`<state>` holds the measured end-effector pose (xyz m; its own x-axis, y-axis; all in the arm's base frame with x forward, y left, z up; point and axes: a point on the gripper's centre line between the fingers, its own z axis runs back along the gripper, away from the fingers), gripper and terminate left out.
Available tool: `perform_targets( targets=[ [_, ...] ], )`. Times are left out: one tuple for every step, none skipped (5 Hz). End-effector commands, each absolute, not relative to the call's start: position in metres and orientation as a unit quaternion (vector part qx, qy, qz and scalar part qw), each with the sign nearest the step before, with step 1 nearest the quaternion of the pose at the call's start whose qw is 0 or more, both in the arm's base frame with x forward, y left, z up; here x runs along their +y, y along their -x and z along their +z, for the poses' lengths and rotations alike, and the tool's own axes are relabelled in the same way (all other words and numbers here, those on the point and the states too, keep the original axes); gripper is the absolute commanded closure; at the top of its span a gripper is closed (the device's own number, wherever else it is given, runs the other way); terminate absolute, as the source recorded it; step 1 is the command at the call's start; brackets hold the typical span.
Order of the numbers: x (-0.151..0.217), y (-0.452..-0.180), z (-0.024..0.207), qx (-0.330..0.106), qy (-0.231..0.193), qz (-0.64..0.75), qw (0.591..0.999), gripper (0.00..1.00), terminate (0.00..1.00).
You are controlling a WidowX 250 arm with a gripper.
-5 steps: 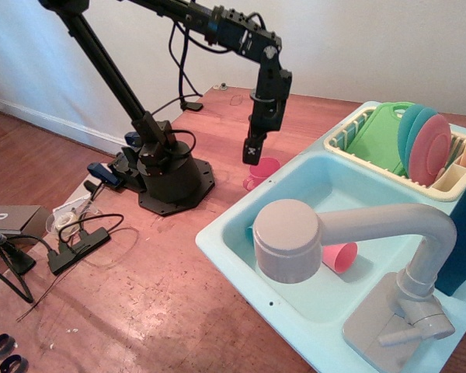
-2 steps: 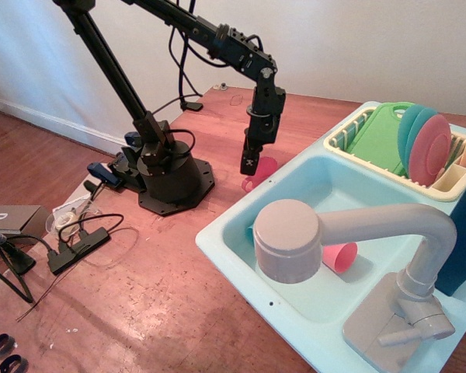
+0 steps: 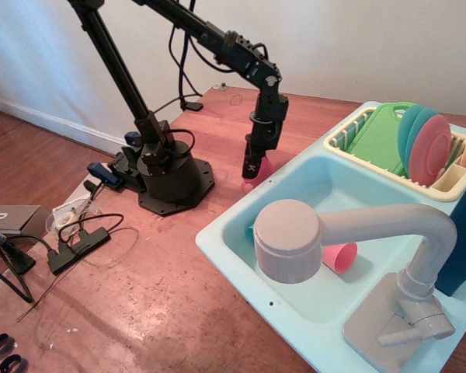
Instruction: Put cup from anywhere into sink
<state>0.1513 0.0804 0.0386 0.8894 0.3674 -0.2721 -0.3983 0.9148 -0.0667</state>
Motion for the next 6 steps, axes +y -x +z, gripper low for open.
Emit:
perform_targets(
  targets=[
    [0.083,-0.168,0.051,0.109,0.048,0.197,0.973,1.0,0.0],
    [0.082,-0.173,0.056,0.105,0.044,0.196,0.974,1.0,0.0],
    [0.08,-0.176,0.062,0.107,0.037,0.193,0.975,1.0,0.0],
    [0.077,-0.183,0.071,0.111,0.023,0.188,0.976,1.0,0.0],
    [0.078,-0.185,0.091,0.105,0.018,0.172,0.979,1.0,0.0],
    [0.101,-0.171,0.141,0.093,0.013,0.171,0.981,1.0,0.0]
  ],
)
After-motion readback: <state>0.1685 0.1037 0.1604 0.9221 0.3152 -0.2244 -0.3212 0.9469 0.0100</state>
